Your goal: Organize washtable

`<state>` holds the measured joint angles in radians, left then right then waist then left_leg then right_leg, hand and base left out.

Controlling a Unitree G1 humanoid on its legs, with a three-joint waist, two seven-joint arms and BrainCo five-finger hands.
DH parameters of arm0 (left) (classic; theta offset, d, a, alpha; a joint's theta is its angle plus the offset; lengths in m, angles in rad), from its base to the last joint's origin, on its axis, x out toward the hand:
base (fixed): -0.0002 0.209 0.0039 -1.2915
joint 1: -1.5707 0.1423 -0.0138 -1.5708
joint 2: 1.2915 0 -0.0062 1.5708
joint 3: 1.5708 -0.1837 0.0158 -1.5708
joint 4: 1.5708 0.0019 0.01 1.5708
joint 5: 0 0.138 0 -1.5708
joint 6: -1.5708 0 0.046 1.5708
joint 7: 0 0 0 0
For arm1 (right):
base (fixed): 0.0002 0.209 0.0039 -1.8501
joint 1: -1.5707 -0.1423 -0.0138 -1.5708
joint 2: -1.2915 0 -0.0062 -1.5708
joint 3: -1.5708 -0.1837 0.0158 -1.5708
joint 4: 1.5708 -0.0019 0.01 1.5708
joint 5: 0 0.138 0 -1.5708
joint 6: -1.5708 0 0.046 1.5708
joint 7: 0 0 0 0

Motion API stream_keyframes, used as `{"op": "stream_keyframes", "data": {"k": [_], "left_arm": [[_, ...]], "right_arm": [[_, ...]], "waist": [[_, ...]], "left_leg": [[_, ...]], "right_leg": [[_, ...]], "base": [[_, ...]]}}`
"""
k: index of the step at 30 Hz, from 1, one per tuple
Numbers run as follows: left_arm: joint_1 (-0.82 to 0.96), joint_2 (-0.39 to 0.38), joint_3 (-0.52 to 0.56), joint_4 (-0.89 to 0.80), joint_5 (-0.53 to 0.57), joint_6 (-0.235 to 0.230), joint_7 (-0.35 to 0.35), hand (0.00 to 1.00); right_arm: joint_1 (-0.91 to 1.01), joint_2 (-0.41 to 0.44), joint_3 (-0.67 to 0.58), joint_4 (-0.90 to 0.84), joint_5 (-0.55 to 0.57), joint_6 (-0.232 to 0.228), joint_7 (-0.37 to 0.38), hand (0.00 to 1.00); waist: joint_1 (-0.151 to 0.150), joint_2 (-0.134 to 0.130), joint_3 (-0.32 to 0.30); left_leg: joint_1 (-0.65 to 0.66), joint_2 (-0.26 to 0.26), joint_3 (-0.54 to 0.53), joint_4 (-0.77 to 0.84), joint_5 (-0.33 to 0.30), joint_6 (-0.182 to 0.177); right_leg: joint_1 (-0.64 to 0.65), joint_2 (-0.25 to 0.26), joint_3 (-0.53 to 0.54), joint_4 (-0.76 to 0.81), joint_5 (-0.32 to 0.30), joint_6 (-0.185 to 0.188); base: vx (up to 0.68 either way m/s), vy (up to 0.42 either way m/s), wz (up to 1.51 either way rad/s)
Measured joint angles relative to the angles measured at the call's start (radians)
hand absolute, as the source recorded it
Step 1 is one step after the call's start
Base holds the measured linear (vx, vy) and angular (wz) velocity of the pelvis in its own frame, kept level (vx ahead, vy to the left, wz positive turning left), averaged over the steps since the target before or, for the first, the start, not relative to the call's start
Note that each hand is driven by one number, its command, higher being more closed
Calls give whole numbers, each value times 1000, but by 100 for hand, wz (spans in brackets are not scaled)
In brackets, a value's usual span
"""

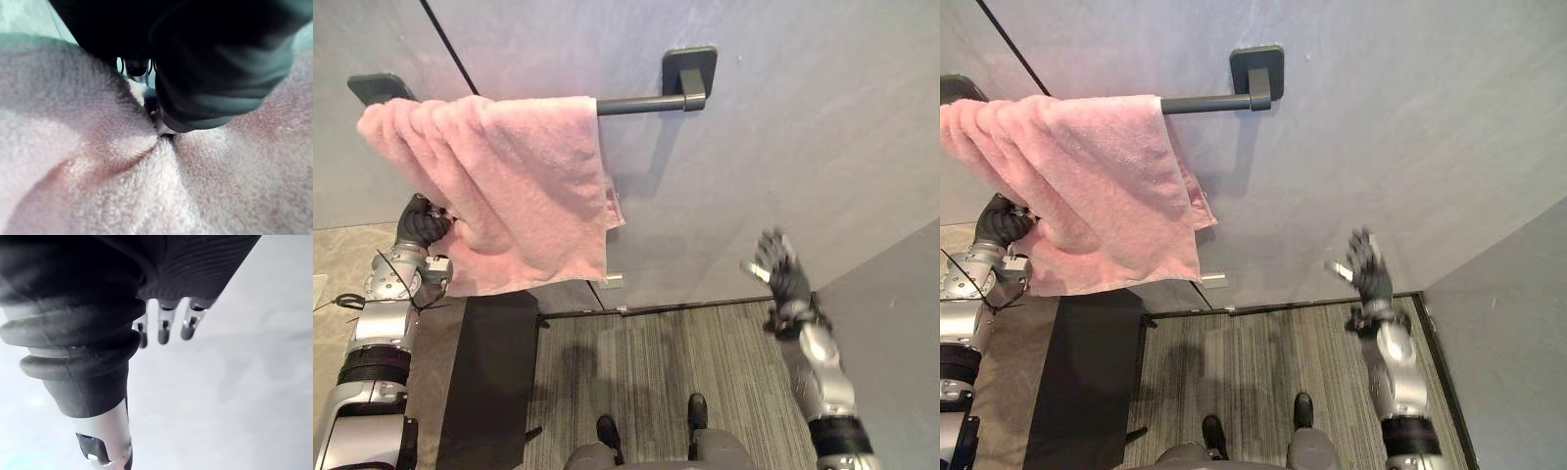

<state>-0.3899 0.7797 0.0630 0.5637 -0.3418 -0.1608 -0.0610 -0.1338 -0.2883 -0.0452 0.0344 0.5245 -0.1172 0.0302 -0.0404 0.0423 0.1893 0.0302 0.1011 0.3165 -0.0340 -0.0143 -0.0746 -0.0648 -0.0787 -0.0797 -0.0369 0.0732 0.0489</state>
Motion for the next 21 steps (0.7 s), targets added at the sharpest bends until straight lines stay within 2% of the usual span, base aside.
{"op": "stream_keyframes", "data": {"k": [4, 7, 10, 14, 15, 18, 20, 21], "left_arm": [[-36, 0, -23, 0, -1, 1, -2, 100], [-45, 0, -26, 1, -1, 2, -2, 100], [-63, 0, -35, 1, -2, 5, -2, 100], [-92, -4, -78, 6, -4, 7, 0, 100], [-169, -57, -127, 22, -14, 12, 19, 100], [-177, -59, -133, 26, -21, 12, 22, 100], [-186, -66, -142, 36, -21, 14, 25, 100], [-205, -75, -152, 51, -21, 18, 32, 100]], "right_arm": [[-159, -199, 104, -137, 134, -13, 59, 0], [-246, -297, 192, -145, 210, -14, 70, 0], [-326, -332, 285, -141, 265, -1, 81, 0], [-456, -341, 415, -95, 299, 14, 80, 0], [-605, -254, 577, 127, 288, 53, 58, 0], [-631, -228, 597, 148, 285, 60, 56, 0], [-653, -177, 617, 184, 277, 54, 53, 0], [-699, -118, 658, 265, 237, 54, 48, 0]], "waist": [[1, -4, 1], [3, -6, 2], [6, -12, 6], [19, -15, 6], [56, -15, 6], [57, -15, 6], [64, -15, 6], [65, -15, 6]], "left_leg": [[-2, 3, 0, 2, 0, 0], [-8, 3, 0, 4, 0, 0], [-20, 4, -1, 13, 0, 0], [-28, 3, -1, 19, 1, 0], [-39, 4, -11, 22, 6, 2], [-55, 3, -18, 22, 11, 4], [-56, 3, -20, 21, 11, 5], [-56, 3, -21, 21, 14, 5]], "right_leg": [[1, 4, 4, -6, 10, -6], [4, 4, 12, -26, 25, -5], [4, 5, 13, -43, 39, -10], [4, 4, 16, -59, 54, -10], [0, 4, 9, -59, 56, -11], [-10, 4, 5, -59, 64, -21], [-10, 3, 5, -59, 65, -21], [-10, 3, 4, -59, 65, -20]], "base": [[0, 0, 0], [0, 0, 0], [-39, -15, 0], [-62, -26, 1], [-101, -47, 14], [-50, -17, 10], [0, 0, 0], [-34, -9, 3]]}}
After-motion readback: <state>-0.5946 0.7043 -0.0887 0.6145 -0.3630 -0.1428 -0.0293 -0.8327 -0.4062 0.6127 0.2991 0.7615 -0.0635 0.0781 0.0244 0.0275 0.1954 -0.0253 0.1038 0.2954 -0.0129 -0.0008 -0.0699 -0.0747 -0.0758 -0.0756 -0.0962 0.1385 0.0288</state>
